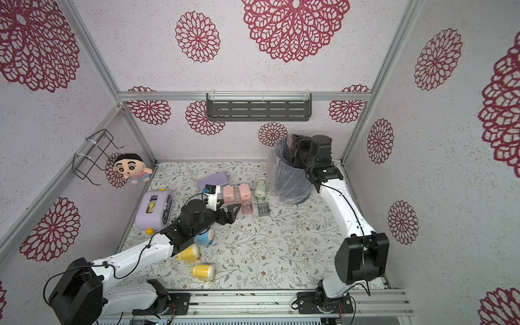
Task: Take out the pencil sharpener tray and clean the shavings
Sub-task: Pour the shavings into the trash bin.
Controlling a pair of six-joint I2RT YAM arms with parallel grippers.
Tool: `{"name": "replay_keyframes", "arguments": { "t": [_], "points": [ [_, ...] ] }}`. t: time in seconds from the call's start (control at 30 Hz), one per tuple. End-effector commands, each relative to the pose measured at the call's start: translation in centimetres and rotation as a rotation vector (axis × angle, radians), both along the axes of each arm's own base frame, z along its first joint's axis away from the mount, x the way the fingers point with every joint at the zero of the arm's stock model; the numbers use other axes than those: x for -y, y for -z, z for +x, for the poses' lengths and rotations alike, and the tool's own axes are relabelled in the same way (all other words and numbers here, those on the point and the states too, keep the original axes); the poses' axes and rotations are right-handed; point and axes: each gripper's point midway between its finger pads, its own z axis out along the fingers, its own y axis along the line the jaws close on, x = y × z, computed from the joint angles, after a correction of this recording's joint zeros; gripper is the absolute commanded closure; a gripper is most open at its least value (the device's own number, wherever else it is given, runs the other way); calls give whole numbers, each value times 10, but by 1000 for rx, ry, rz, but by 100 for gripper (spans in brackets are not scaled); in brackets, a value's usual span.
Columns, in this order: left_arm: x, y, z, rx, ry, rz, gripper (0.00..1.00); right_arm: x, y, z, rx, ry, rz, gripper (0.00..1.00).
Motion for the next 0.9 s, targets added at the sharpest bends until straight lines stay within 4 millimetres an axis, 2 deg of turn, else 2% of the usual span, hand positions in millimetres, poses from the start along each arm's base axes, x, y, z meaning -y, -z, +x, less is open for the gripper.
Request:
{"name": "replay_keyframes", "arguments": {
  "t": [0.0, 0.2, 0.37, 0.57, 0.67, 0.8, 0.87],
  "points": [
    [4, -14, -3, 42, 15, -14, 3, -7, -23, -19, 80, -84, -182, 62],
    [4, -12, -3, 41, 17, -12, 3, -20, -13, -20, 87, -163, -239, 62],
    [3, -12, -2, 46, 6, -7, 3, -22, -27, -22, 117, -158, -184, 61],
    [-3, -14, -2, 56, -19, -6, 3, -11, -37, -26, 131, -47, 138, 61],
    [-7, -14, -2, 61, -37, -7, 3, -1, -38, -29, 127, 21, 216, 61],
    [-8, -14, -2, 60, -43, -7, 3, 13, -27, -35, 121, 104, 290, 61],
    [-9, -15, -2, 62, -46, -11, 3, 16, -13, -37, 93, 124, 289, 61]
  ]
}}
